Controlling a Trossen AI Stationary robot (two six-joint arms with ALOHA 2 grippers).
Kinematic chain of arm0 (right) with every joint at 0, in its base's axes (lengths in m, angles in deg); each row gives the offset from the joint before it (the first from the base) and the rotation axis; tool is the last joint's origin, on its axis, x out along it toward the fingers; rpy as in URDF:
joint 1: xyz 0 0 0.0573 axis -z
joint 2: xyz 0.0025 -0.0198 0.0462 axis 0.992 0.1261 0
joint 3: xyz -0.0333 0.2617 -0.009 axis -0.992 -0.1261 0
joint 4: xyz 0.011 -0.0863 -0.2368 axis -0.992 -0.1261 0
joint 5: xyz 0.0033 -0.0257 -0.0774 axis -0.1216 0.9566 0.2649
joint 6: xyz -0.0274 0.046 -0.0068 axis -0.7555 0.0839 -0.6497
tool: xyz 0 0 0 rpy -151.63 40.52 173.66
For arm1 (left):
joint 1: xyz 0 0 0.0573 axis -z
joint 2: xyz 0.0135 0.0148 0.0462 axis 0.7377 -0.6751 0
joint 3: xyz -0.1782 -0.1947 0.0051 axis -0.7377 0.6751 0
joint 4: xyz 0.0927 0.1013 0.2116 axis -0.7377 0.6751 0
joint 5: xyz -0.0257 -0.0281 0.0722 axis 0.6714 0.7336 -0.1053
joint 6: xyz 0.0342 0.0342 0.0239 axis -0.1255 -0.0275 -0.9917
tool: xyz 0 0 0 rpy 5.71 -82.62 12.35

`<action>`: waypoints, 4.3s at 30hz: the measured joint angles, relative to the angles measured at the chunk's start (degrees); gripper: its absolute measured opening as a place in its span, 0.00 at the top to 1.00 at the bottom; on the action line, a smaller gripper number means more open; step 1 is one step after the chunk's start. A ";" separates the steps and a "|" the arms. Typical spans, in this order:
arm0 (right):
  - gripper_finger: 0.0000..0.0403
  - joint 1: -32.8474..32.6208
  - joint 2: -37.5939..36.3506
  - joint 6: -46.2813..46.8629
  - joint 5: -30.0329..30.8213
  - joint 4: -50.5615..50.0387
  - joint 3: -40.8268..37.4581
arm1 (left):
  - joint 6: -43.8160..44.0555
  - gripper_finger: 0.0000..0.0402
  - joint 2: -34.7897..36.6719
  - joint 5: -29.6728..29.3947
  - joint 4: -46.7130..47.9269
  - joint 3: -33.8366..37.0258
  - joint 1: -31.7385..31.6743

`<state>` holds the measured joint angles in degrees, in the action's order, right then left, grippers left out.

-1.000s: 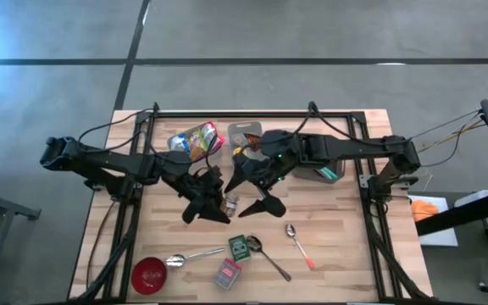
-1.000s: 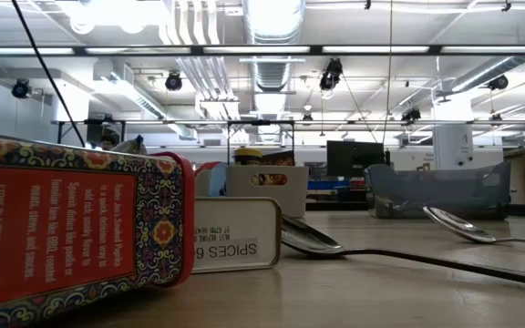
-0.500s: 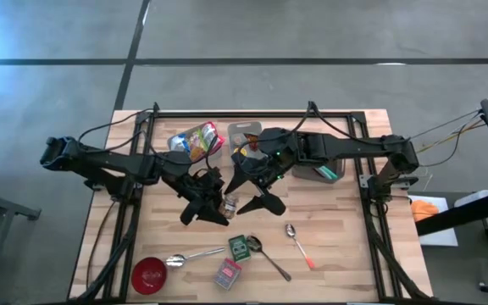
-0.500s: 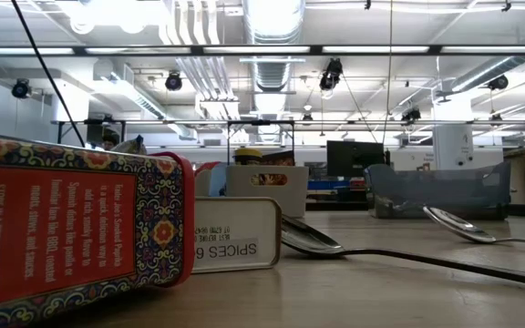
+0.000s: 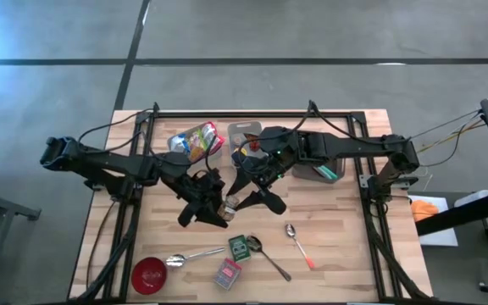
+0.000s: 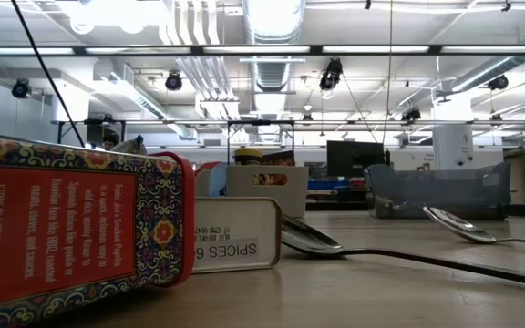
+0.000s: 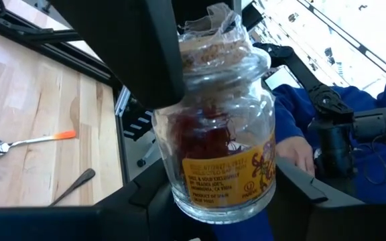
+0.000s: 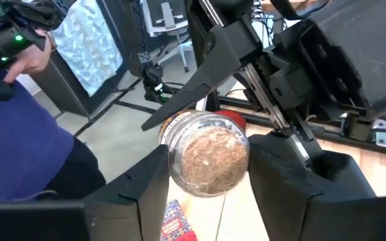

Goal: Pick & Place Food Item
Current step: Put the brown seasoning bottle into the right gray bin

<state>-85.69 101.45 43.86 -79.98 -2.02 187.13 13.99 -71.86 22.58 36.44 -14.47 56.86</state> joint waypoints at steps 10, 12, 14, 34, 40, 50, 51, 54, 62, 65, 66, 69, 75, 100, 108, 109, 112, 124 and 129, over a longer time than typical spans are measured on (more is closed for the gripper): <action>0.57 -0.15 0.18 2.94 -0.16 -0.26 -0.23 | 1.54 0.41 0.07 -3.91 -0.70 -0.07 -0.37; 0.57 -0.17 0.22 3.49 -0.28 -0.22 -0.23 | 1.91 0.40 0.07 -4.12 -0.70 -0.07 -0.37; 0.57 -0.20 0.22 3.90 -0.28 -0.03 -0.23 | 2.61 0.39 0.07 -3.93 -0.68 -0.07 -0.37; 0.57 -0.01 -0.07 15.83 3.98 0.11 -0.19 | 11.63 0.38 0.51 -4.13 -0.04 -0.11 -1.35; 0.57 -0.10 -0.82 19.94 4.04 0.14 -0.12 | 12.31 0.38 2.88 -4.15 0.01 -0.11 -1.70; 0.57 -0.15 -2.59 20.41 9.47 -0.27 -0.04 | 11.84 0.38 9.35 -7.83 10.81 -0.11 -3.25; 0.57 -0.06 -2.72 20.30 9.89 -0.32 -0.04 | 11.67 0.38 10.07 -8.74 12.12 -0.11 -3.50; 0.57 0.07 -3.46 19.64 12.77 -1.61 -0.10 | 11.66 0.38 11.93 -12.11 15.24 -0.11 -3.96; 0.57 3.14 -4.74 17.27 21.24 -11.20 -0.06 | 12.83 0.38 16.71 -21.52 26.15 -0.07 -4.13; 0.57 6.09 -4.72 18.92 25.64 -17.04 -0.06 | 13.63 0.38 17.59 -23.85 30.13 -0.02 -4.13; 0.57 7.35 -4.72 19.27 26.19 -18.70 -0.06 | 13.63 0.38 17.73 -24.49 30.96 -0.02 -4.13; 0.57 11.32 -4.24 18.66 26.44 -22.09 -0.06 | 13.63 0.38 17.73 -24.94 32.36 0.04 -4.13; 0.57 18.37 -3.43 10.17 29.29 -26.06 -0.94 | 10.41 0.38 17.83 -25.76 33.01 -0.02 -4.13; 0.57 23.80 0.87 -3.26 32.83 -12.94 -22.33 | 6.09 0.38 18.60 -28.59 35.56 0.15 -4.13; 0.57 22.53 1.02 -5.92 32.35 -10.59 -22.48 | 6.05 0.38 18.60 -28.79 35.56 0.15 -4.13; 0.57 22.27 1.33 -6.09 32.33 -10.55 -22.48 | 6.06 0.38 18.60 -28.79 35.55 0.15 -4.13; 0.57 21.93 2.62 -6.32 32.30 -10.70 -22.48 | 6.21 0.38 18.60 -28.79 35.56 0.15 -4.13; 0.57 20.72 7.29 -9.43 32.78 -10.08 -22.21 | 6.25 0.38 18.60 -28.81 35.62 0.15 -4.13; 0.57 20.48 8.44 -10.60 32.97 -10.17 -22.13 | 6.25 0.38 18.60 -28.81 35.74 0.34 -4.13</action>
<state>-65.21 109.89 33.25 -47.01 -12.19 164.99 20.25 -53.26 -6.22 72.18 -14.13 52.73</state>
